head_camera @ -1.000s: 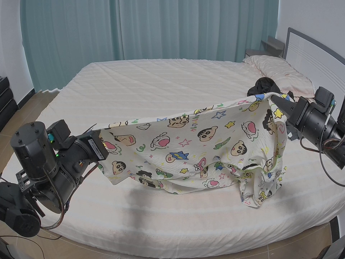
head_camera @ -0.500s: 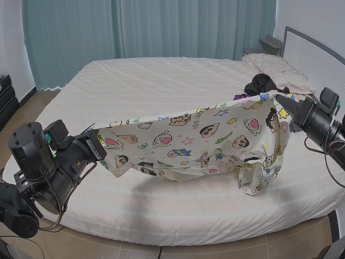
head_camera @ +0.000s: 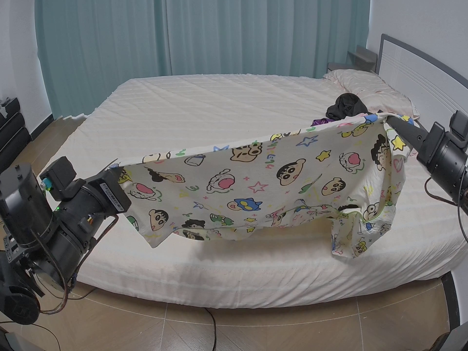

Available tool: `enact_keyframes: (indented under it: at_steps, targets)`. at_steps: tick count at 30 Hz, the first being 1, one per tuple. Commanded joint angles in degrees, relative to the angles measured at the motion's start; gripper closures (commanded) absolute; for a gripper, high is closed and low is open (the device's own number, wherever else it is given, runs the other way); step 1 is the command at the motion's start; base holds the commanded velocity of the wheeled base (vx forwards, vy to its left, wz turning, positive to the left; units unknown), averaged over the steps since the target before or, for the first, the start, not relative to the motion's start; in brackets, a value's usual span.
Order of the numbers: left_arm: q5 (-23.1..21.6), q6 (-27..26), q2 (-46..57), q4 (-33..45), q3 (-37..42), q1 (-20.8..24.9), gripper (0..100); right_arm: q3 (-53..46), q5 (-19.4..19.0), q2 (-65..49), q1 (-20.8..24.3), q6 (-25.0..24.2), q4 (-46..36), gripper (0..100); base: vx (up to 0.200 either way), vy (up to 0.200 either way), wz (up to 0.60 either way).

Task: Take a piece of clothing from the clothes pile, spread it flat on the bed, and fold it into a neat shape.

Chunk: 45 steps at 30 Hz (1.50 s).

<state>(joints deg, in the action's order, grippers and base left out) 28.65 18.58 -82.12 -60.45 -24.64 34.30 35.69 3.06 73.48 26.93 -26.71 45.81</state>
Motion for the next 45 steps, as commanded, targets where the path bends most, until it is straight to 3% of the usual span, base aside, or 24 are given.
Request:
enact_keyframes:
  at_steps: [1, 15, 33, 45]
  targets:
    - [0.0, -0.7, 3.2, 0.0, -0.1, 0.0, 100, 0.4, -0.2, -3.6, 0.3, 0.1, -0.4, 100, 0.0, 0.0, 0.0]
    - [-0.1, -6.4, 10.3, 0.2, -0.6, 0.1, 100, 0.7, -2.7, -13.1, 4.4, 5.7, -2.4, 100, 0.0, 0.0, 0.0]
    - [0.0, -9.6, 9.3, 0.4, -5.9, -0.2, 100, 17.6, -2.2, -13.8, 4.6, 6.1, -25.4, 100, 0.0, 0.0, 0.0]
    - [0.0, -9.5, 6.4, 0.5, -7.4, -0.8, 100, 19.7, -1.0, -9.9, 4.3, 5.2, -31.6, 100, 0.0, 0.0, 0.0]
